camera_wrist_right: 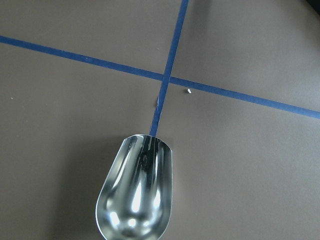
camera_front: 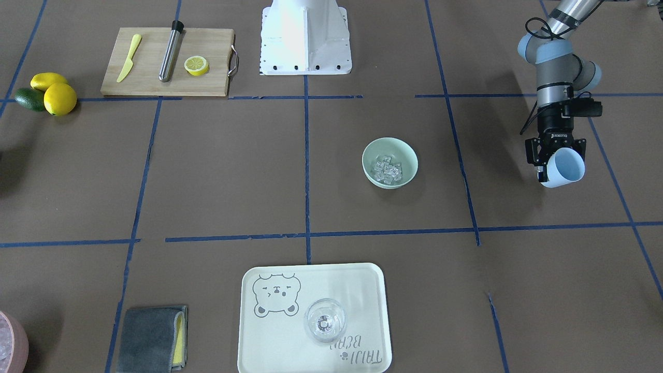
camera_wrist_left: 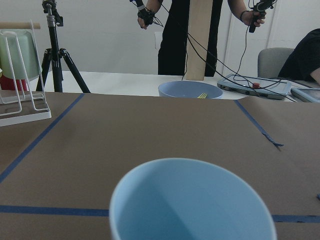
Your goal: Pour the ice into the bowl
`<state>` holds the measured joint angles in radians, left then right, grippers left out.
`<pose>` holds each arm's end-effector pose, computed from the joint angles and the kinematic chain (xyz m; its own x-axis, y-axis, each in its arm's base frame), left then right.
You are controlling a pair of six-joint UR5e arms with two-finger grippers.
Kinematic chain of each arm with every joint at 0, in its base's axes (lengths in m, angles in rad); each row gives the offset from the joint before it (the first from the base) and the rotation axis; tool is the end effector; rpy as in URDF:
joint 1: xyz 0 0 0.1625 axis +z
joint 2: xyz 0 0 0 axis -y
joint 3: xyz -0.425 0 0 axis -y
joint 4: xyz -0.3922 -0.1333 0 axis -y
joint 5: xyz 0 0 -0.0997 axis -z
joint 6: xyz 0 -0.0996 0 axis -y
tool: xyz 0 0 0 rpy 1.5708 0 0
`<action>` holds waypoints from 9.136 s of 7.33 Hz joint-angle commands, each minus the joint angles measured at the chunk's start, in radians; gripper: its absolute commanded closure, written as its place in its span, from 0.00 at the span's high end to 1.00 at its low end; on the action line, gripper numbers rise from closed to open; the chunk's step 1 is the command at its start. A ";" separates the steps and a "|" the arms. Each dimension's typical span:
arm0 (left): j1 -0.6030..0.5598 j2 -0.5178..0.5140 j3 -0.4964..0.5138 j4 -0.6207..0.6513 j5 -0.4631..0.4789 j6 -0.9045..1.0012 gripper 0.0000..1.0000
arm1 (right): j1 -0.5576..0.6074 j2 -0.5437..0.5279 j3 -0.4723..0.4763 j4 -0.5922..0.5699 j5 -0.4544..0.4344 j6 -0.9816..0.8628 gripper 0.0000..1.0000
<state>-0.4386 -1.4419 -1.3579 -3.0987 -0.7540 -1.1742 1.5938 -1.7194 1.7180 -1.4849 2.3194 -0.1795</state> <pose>0.2887 -0.3629 0.6486 0.6620 -0.0184 -0.7493 0.7012 0.3685 0.6104 0.0755 -0.4332 0.6477 0.7261 -0.2178 0.6522 0.1085 0.9729 0.2041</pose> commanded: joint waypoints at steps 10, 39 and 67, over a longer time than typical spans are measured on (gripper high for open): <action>0.057 0.003 0.000 -0.001 0.008 0.005 1.00 | 0.000 0.001 0.000 -0.002 0.000 0.002 1.00; -1.158 -0.003 -0.403 1.523 -1.598 1.314 1.00 | -1.073 0.999 -0.034 -0.049 -0.476 1.337 0.99; -1.157 0.009 -0.403 1.517 -1.599 1.318 1.00 | -0.589 0.070 -0.124 0.680 -0.083 0.646 0.00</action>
<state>-1.5955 -1.4327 -1.7596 -1.5815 -2.3520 0.1442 1.0017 -1.6417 1.6687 -0.9013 2.2328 0.4700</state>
